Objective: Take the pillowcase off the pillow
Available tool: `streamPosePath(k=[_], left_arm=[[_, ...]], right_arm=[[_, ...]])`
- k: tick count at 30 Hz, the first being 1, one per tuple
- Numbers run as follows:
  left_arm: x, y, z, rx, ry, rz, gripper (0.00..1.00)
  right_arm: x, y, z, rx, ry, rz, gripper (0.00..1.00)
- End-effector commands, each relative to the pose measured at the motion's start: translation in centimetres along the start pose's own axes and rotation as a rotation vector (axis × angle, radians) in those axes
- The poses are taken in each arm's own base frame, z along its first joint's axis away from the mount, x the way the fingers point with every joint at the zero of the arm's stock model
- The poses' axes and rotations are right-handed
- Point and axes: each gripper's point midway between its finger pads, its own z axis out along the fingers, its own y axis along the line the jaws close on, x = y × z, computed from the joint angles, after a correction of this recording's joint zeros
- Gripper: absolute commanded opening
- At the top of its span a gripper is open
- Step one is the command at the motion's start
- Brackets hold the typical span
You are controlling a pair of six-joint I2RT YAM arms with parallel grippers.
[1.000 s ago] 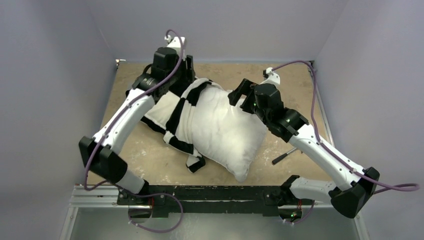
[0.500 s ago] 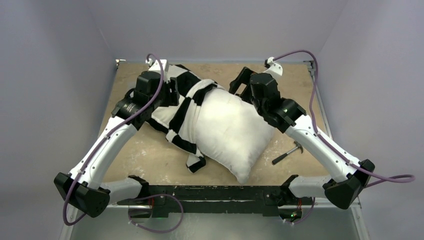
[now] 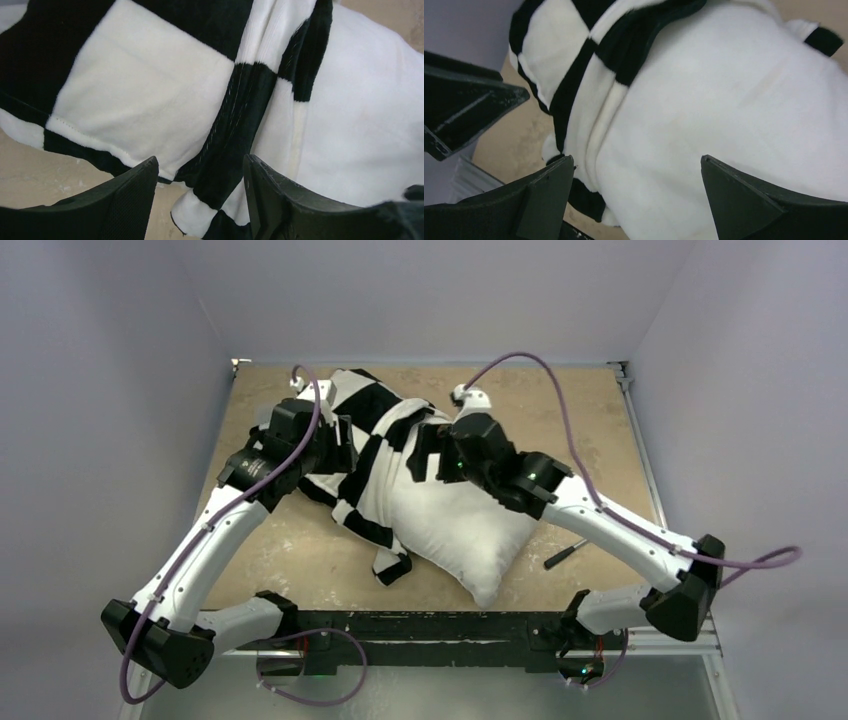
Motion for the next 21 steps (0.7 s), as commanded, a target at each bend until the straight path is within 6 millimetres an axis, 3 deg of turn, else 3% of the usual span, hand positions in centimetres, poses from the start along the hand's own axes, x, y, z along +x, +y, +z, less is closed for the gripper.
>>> streamPosePath(k=[1, 5, 11, 21], left_arm=[[1.5, -0.3, -0.1, 0.026, 0.050, -0.036, 0.62], [2.5, -0.4, -0.2, 0.037, 0.073, -0.044, 0.63], [4.2, -0.4, 0.1, 0.050, 0.125, -0.046, 0.64], [6.5, -0.9, 0.8, 0.094, 0.181, -0.060, 0.64]], right_arm=[[5.3, 1.0, 1.5, 0.020, 0.131, -0.069, 0.99], [7.6, 1.2, 2.3, 0.057, 0.177, -0.101, 0.99], [11.5, -0.1, 3.8, 0.119, 0.255, -0.136, 0.99], [16.6, -3.7, 6.8, 0.279, 0.329, -0.139, 0.98]])
